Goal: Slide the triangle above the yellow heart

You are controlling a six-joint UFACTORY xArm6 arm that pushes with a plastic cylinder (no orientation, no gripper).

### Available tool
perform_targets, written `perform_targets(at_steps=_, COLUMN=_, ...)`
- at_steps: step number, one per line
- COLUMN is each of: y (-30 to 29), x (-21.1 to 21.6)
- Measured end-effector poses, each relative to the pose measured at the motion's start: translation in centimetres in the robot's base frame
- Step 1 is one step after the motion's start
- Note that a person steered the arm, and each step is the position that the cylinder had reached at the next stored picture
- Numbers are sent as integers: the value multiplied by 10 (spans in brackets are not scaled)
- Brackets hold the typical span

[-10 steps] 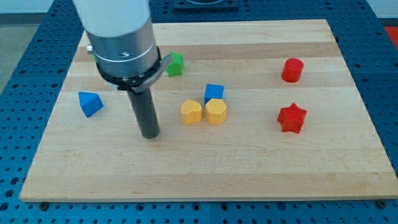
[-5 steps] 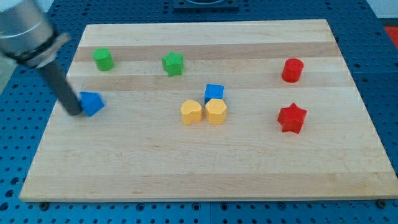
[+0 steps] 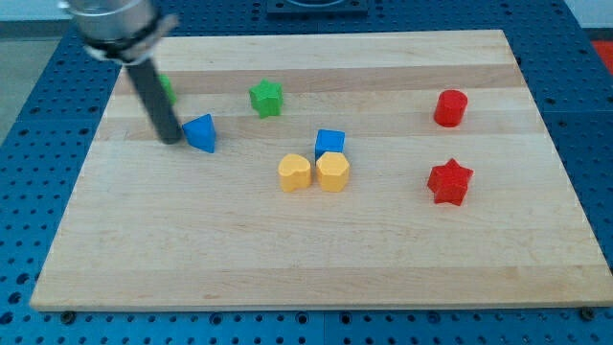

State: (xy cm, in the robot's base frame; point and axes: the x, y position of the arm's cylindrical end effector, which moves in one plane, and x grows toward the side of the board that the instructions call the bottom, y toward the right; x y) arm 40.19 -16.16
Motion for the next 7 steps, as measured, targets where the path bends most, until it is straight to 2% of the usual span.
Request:
perform_targets(at_steps=1, y=77, x=0)
perform_targets(at_steps=3, y=38, x=-14)
perform_targets(at_steps=5, y=111, x=-7)
perform_targets(at_steps=6, y=123, x=-5)
perform_targets(at_steps=7, y=107, x=-19)
